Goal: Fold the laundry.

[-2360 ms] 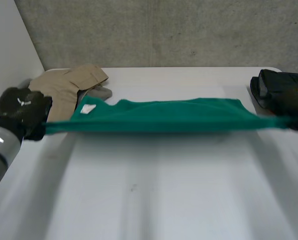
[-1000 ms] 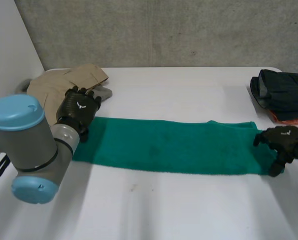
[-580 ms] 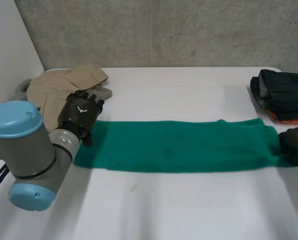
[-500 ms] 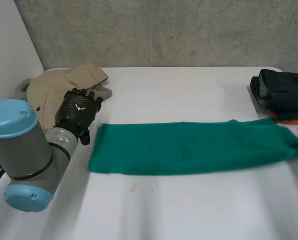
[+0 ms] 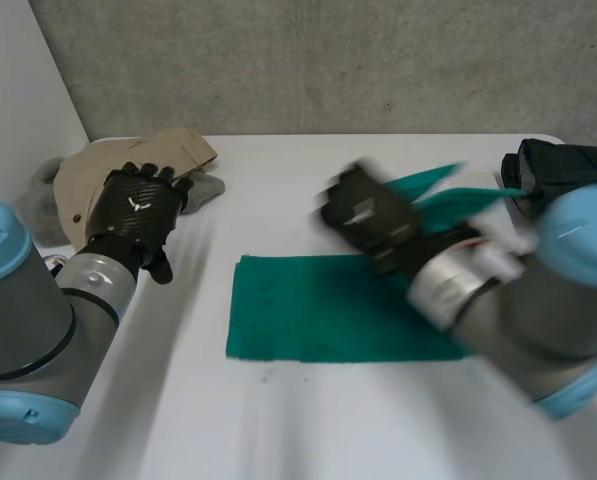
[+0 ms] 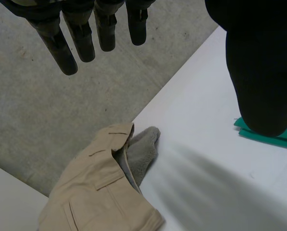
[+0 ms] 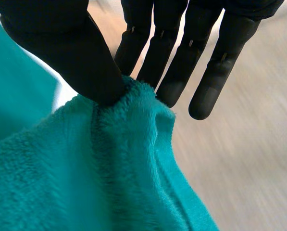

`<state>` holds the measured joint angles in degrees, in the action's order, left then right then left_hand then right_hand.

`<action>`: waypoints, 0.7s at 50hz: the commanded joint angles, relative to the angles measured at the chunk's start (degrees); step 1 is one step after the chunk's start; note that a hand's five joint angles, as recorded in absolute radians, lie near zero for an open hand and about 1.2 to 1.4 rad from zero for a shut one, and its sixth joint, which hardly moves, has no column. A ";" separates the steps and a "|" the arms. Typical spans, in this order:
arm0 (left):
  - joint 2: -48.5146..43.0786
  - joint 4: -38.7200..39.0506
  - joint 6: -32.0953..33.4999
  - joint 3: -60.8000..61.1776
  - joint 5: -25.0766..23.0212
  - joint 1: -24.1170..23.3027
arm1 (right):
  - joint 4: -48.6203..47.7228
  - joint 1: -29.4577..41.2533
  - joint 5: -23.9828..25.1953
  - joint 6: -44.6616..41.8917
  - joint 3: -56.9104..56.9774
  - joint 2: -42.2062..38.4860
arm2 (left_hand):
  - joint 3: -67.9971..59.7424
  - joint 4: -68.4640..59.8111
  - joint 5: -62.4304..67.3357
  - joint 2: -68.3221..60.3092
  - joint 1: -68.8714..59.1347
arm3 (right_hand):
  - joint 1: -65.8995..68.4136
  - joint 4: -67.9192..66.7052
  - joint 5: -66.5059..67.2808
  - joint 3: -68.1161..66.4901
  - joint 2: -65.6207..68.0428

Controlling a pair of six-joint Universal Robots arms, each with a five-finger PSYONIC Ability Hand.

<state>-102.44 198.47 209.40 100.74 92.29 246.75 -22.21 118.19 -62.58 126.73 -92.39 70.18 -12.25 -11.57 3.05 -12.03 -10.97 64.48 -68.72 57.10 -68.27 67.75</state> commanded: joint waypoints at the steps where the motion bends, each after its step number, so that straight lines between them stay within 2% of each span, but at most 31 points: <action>1: 0.22 0.07 -0.40 1.48 -0.09 0.93 | 1.10 17.68 0.79 -0.43 9.40 -18.03 | 2.25 1.57 -3.05 2.03 0.97 | 15.52 -11.28 12.90 -11.73 12.25; 4: -0.13 0.07 -0.49 1.57 0.00 0.93 | 5.66 18.13 -0.87 0.01 12.39 -21.56 | 2.25 1.57 -3.05 2.03 0.97 | 13.75 -9.51 11.13 -9.96 10.48; 5: -0.22 0.07 -0.49 1.57 -0.09 0.93 | 6.73 18.05 -1.75 0.27 12.84 -21.57 | 2.25 1.57 -3.05 2.03 0.97 | -1.26 5.50 -3.88 5.05 -4.53; 7: -0.22 0.07 -0.49 1.57 -0.09 0.84 | 8.67 17.96 -3.51 0.80 12.85 -20.87 | 2.25 1.57 -3.05 2.03 0.97 | -42.74 46.98 -45.36 46.53 -46.01; 8: -0.13 0.07 -0.49 1.57 -0.09 0.84 | 9.63 17.96 -5.78 2.02 12.59 -19.48 | 2.25 1.57 -3.05 2.03 0.97 | -54.48 58.72 -57.10 58.27 -57.75; 11: 0.04 0.07 -0.49 1.39 -0.09 0.75 | 9.91 17.26 -8.43 5.89 11.45 -16.66 | 2.25 1.57 -3.05 2.03 0.97 | -54.48 58.72 -57.10 58.27 -57.75; 13: 0.04 0.07 -0.49 1.30 -0.09 0.75 | 10.52 13.93 -9.75 12.55 9.87 -12.88 | 2.25 1.57 -3.05 2.03 0.97 | -54.48 58.72 -57.10 58.27 -57.75; 16: 0.13 0.07 -0.49 0.95 -0.09 0.58 | 11.13 8.58 -9.76 22.90 6.71 -8.15 | 2.25 1.57 -3.05 2.03 0.97 | -54.48 58.72 -57.10 58.27 -57.75; 20: 0.22 0.07 -0.49 0.86 -0.09 0.05 | 12.97 4.26 -9.67 31.63 2.32 -4.27 | 2.25 1.57 -3.05 2.03 0.97 | -54.48 58.72 -57.10 58.27 -57.75; 23: 0.22 0.16 -0.57 1.04 -0.09 -0.56 | 13.86 1.36 -9.67 31.31 -0.76 -3.64 | 2.25 1.57 -3.05 2.03 0.97 | -54.48 58.72 -57.10 58.27 -57.75; 28: -0.40 0.16 -0.57 0.86 -0.09 -2.50 | 13.86 -7.16 -10.46 23.33 -7.53 -3.47 | 2.25 1.57 -3.05 2.03 0.97 | -51.95 56.19 -54.57 55.74 -55.22; 30: -0.66 0.25 -0.57 0.60 0.00 -3.46 | 13.86 -9.02 -10.55 21.03 -8.77 -3.55 | 2.25 1.57 -3.05 2.03 0.97 | -41.16 45.40 -43.78 44.95 -44.44; 31: -0.75 0.34 -0.57 0.51 0.00 -3.81 | 13.86 -10.50 -10.46 19.54 -9.56 -3.82 | 2.25 1.57 -3.05 2.03 0.97 | -29.12 33.35 -31.74 32.91 -32.39; 33: -1.01 0.60 -0.57 0.51 0.00 -4.25 | 13.86 -11.57 -10.55 18.13 -10.00 -3.99 | 2.25 1.57 -3.05 2.03 0.97 | -14.94 19.18 -17.56 18.73 -18.22; 34: -1.01 0.86 -0.57 0.51 0.00 -4.61 | 13.95 -12.10 -10.72 17.42 -10.18 -3.99 | 2.25 1.57 -3.05 2.03 0.97 | -5.04 9.28 -7.66 8.83 -8.31; 35: -1.01 0.95 -0.57 0.51 0.00 -4.70 | 13.78 -12.97 -11.07 16.81 -10.44 -3.99 | 2.25 1.57 -3.05 2.03 0.97 | 15.32 -11.08 12.70 -11.53 12.04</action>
<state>-103.01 198.79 208.83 101.43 92.25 243.63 -8.29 109.49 -72.97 149.35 -100.88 66.87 -12.25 -11.57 3.04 -12.03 -10.97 40.27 -38.76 28.89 -38.83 39.28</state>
